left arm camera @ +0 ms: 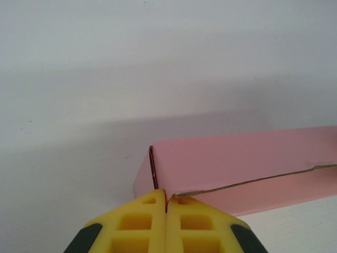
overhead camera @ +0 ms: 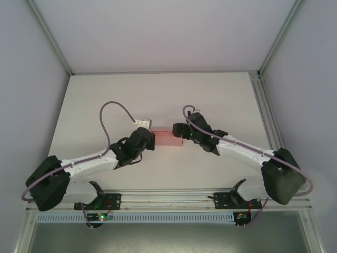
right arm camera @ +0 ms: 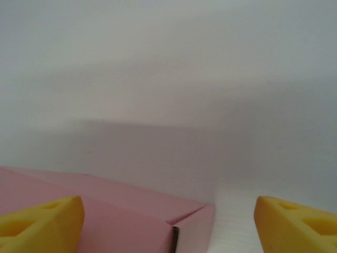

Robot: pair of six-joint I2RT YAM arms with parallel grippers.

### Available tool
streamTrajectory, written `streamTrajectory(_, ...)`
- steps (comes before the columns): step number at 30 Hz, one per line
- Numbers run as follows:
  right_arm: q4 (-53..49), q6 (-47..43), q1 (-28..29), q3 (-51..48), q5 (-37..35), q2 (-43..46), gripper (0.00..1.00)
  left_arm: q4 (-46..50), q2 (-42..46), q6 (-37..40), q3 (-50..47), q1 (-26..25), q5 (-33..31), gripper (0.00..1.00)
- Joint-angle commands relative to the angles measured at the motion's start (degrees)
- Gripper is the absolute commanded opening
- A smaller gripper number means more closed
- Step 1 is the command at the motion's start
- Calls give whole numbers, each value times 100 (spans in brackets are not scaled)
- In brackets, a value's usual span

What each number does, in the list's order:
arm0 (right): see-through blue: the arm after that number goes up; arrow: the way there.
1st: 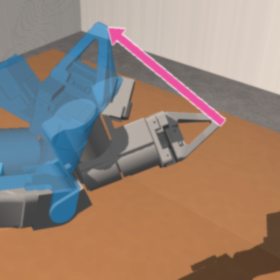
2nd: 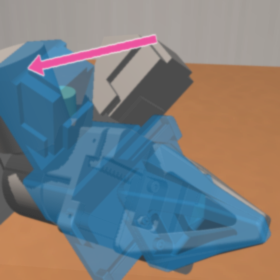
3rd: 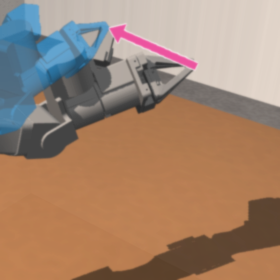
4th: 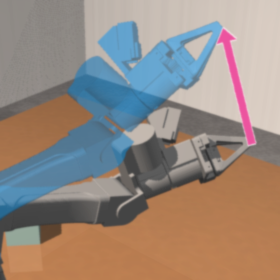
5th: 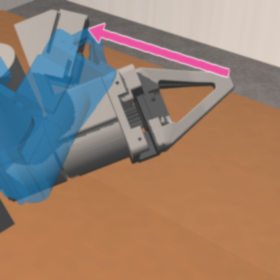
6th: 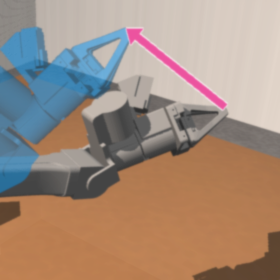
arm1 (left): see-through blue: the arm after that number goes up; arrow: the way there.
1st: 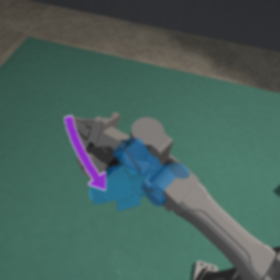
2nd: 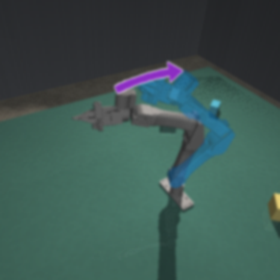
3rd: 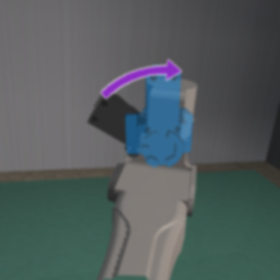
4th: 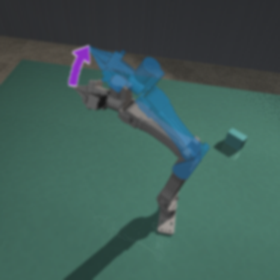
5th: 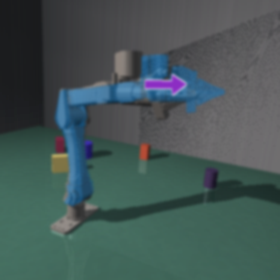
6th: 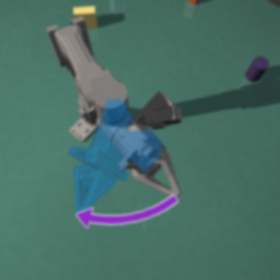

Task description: Assemble paper box

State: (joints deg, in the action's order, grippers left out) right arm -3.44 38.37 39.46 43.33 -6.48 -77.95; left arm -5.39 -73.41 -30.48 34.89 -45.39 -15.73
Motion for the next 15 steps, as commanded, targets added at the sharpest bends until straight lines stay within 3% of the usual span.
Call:
streamTrajectory(1, -296, 373, -18, -549, 393, -58, 79, 1032, -233, -138, -242, -106, 221, 0)
streamTrajectory(8, 125, 519, -35, -1156, 275, -394, 61, 1278, -225, -115, -6, -120, 579, 0)
streamTrajectory(12, 333, 761, -35, -1305, 248, -586, 52, 1706, -40, -160, 334, -121, 805, 22)
streamTrajectory(14, 362, 828, -35, -1306, 252, -657, 42, 2020, 74, -159, 559, -117, 862, 25)
streamTrajectory(15, 346, 881, -40, -1307, 237, -680, 40, 2182, 144, -193, 699, -105, 885, 31)
